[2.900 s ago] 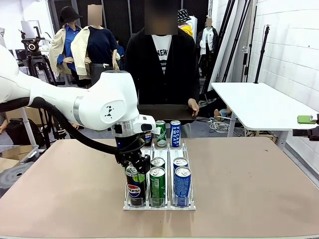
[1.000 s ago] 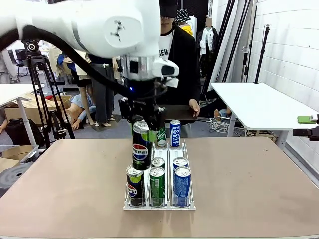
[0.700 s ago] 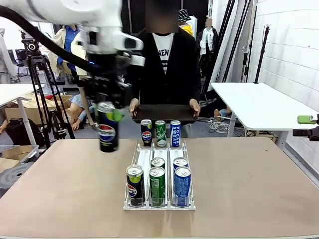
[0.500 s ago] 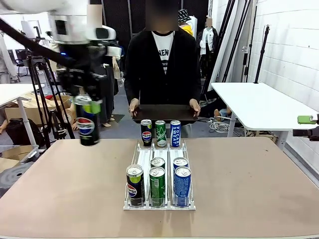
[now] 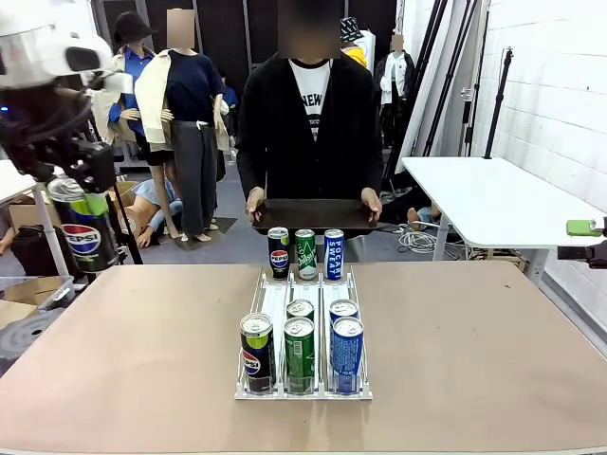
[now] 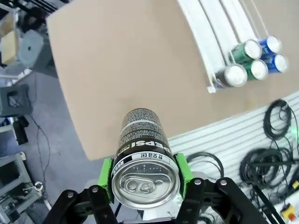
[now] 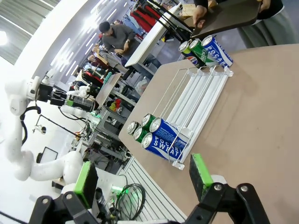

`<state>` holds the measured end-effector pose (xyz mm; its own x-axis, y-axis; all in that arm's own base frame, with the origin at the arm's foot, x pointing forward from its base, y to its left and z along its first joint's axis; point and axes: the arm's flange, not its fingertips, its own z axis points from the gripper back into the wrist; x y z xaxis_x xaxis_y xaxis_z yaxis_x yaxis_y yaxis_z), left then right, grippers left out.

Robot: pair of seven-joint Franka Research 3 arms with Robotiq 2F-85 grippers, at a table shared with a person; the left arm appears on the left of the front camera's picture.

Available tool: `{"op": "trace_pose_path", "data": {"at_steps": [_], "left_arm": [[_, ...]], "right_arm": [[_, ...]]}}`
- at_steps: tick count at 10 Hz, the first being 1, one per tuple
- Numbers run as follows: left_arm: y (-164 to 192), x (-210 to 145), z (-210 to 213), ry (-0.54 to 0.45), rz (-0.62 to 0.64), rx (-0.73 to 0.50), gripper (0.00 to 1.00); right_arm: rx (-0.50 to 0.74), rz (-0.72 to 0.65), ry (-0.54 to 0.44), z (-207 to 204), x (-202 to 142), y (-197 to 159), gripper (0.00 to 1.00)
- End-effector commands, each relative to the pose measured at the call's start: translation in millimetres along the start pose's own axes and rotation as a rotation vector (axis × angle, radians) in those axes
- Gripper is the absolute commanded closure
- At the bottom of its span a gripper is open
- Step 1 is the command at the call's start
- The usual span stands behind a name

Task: Retrieve and hand over the desired beverage to the person.
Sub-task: Pick up a can of the same type that the person held from the Automatic Can Dispenser, then place the picked can on the Handle tray extended by the person.

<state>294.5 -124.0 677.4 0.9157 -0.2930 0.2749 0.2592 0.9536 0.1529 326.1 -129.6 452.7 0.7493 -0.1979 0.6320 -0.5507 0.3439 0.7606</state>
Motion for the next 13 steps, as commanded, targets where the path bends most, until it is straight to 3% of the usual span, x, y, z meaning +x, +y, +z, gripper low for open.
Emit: {"op": "trace_pose_path", "data": {"at_steps": [1, 3, 13], "left_arm": [[4.9, -5.4, -5.0, -0.093, -0.018, 0.031, 1.00], [4.1, -7.5, 2.2, -0.041, 0.007, 0.014, 1.00], [4.1, -7.5, 2.2, -0.041, 0.007, 0.014, 1.00]], "right_arm": [[0.020, 0.019, -0.025, -2.8, 2.1, -1.0, 0.00], [0.020, 0.019, -0.025, -2.8, 2.1, -1.0, 0.00], [0.020, 0.019, -0.025, -2.8, 2.1, -1.0, 0.00]]}}
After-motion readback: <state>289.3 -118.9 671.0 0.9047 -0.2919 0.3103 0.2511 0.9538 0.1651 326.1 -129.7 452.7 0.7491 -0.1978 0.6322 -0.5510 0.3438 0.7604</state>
